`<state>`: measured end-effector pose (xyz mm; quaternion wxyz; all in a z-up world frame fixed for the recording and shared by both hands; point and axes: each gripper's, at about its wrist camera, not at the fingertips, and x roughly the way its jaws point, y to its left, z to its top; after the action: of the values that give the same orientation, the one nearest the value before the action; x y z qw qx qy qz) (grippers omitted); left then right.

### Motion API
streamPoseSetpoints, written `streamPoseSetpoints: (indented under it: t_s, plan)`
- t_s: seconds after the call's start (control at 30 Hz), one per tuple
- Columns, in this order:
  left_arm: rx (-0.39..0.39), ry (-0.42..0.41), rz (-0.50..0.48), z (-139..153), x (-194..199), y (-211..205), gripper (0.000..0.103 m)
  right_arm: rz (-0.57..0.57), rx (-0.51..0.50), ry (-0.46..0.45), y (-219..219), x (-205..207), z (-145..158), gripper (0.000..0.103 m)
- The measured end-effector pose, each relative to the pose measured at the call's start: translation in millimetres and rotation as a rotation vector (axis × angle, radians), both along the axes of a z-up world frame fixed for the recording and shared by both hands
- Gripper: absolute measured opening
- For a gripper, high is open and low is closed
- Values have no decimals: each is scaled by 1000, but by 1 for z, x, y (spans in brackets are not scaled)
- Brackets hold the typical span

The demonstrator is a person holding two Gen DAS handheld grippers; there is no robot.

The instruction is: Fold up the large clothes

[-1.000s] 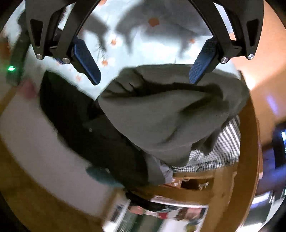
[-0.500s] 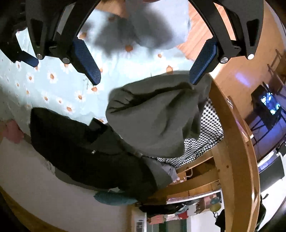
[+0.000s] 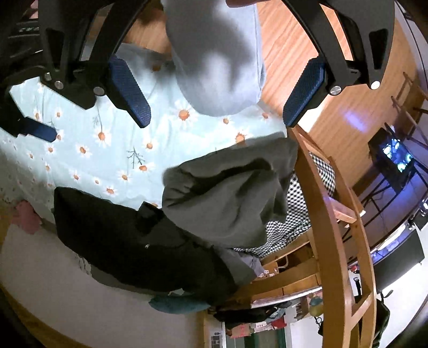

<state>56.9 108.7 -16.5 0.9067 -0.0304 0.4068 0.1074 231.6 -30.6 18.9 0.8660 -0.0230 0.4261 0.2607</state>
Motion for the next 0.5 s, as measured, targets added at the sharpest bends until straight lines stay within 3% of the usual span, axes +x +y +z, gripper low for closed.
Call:
streamPoseSetpoints:
  t_s: [0.5]
  plan:
    - [18, 23, -10, -8, -9, 5, 97, 24, -37, -53, 7, -23, 6, 100]
